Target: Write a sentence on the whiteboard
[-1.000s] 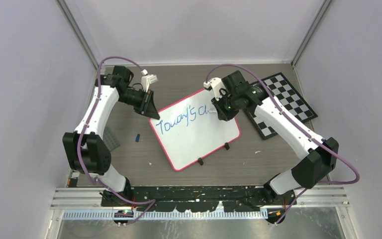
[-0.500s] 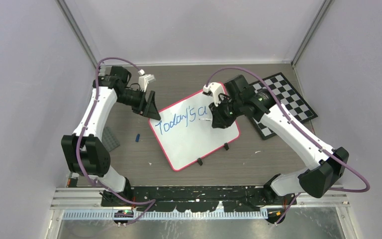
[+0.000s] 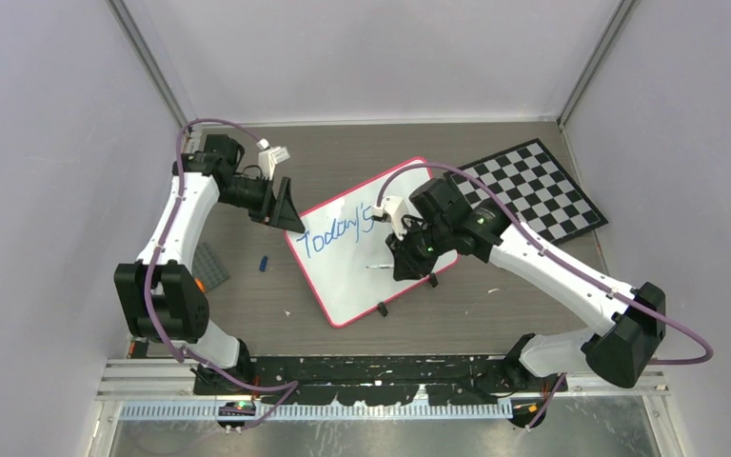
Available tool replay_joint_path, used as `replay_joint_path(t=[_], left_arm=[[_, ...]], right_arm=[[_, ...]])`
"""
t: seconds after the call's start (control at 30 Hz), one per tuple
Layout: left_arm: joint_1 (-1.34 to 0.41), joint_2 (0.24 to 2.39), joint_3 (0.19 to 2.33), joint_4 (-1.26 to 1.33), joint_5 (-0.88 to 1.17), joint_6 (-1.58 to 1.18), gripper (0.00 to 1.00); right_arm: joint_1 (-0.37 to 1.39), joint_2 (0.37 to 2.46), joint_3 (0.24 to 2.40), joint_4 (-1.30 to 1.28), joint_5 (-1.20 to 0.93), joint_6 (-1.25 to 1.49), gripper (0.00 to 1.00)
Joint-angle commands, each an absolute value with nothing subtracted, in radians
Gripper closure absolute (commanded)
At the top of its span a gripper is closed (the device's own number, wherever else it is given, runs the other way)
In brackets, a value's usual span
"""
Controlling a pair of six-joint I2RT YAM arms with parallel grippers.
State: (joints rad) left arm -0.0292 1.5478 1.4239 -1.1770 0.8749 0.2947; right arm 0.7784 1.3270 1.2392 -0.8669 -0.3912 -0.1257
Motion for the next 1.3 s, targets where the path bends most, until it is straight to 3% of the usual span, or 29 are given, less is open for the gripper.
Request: replay_joint_path(t=[0.0, 0.4, 0.97, 1.27], left_arm=[[-0.024, 1.546, 1.418, -1.150, 0.929, 0.294, 0.33], [-0.025, 1.569, 1.420, -1.154, 0.945, 0.298, 0.44], [-0.035, 1.578, 1.417, -1.161, 0.938, 0.318, 0.79], [-0.042, 1.578, 1.418, -1.163, 0.935, 0.323, 0.92]], right_arm=[[0.788, 1.279, 1.196, -0.780, -0.375, -0.142, 1.00], [0.842, 1.309, 1.145, -0.718, -0.248, -0.170, 1.00], [0.877, 1.367, 1.148, -0.681, -0.132, -0.165, 1.00], [0.879, 1.376, 1.178, -0.669, -0.168, -0.147, 1.00]])
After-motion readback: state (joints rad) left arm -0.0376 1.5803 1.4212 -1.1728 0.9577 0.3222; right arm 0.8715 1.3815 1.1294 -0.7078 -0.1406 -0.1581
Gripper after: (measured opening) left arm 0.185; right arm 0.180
